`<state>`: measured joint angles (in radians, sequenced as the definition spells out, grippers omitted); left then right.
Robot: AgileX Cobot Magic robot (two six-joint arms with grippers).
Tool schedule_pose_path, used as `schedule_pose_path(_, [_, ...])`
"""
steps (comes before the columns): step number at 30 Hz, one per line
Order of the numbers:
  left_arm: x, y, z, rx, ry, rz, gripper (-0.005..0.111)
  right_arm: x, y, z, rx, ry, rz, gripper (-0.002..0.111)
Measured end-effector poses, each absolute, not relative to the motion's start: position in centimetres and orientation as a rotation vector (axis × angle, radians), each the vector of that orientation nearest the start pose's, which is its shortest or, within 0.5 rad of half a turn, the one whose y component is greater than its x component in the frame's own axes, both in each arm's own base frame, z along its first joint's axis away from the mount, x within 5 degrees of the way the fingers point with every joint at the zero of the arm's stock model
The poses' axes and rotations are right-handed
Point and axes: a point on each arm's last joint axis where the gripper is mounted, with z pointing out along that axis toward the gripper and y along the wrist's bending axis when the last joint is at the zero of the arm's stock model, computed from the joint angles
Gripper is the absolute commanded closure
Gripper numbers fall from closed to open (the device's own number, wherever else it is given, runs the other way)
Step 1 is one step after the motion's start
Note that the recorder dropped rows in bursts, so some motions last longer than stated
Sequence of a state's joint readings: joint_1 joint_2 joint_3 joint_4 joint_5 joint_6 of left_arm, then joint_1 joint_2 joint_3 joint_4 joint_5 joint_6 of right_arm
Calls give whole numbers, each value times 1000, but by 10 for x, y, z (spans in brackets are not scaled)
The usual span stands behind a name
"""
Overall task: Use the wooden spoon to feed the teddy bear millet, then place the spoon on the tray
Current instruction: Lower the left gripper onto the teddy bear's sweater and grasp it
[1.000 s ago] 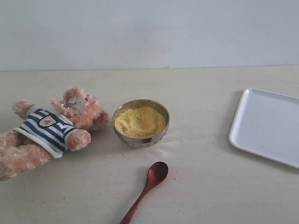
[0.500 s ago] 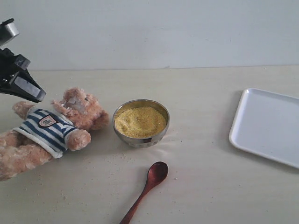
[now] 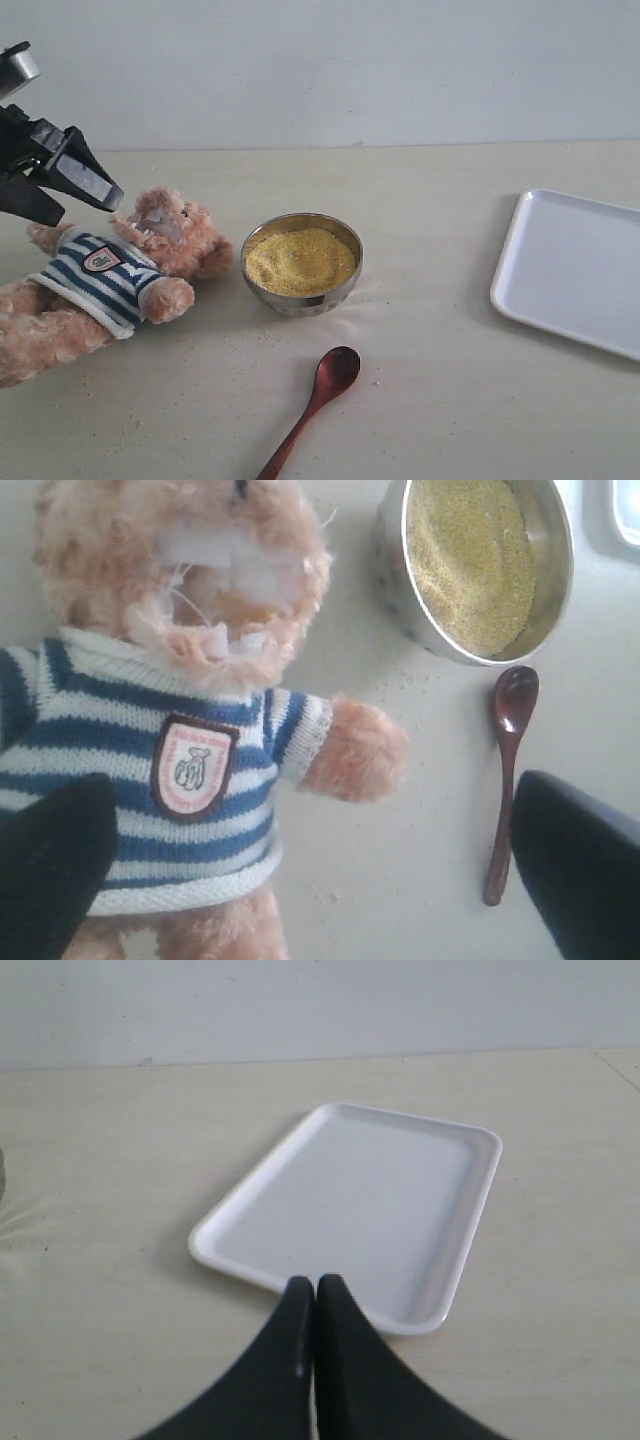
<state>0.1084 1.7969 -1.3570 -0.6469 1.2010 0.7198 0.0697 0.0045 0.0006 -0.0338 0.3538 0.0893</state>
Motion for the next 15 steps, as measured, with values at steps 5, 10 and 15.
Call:
schedule_pose_path(5, [354,6,239,657,2814,-462,-1,53,3,181,-3,1843,78,108])
schedule_pose_path(10, [350,37,223,529,2857,-320,-1,53,3,181,-3,1843,78,108])
schedule_pose_path(15, [351,30,213,555,2755,-459,-1,53,3,181,-3,1843,78,108])
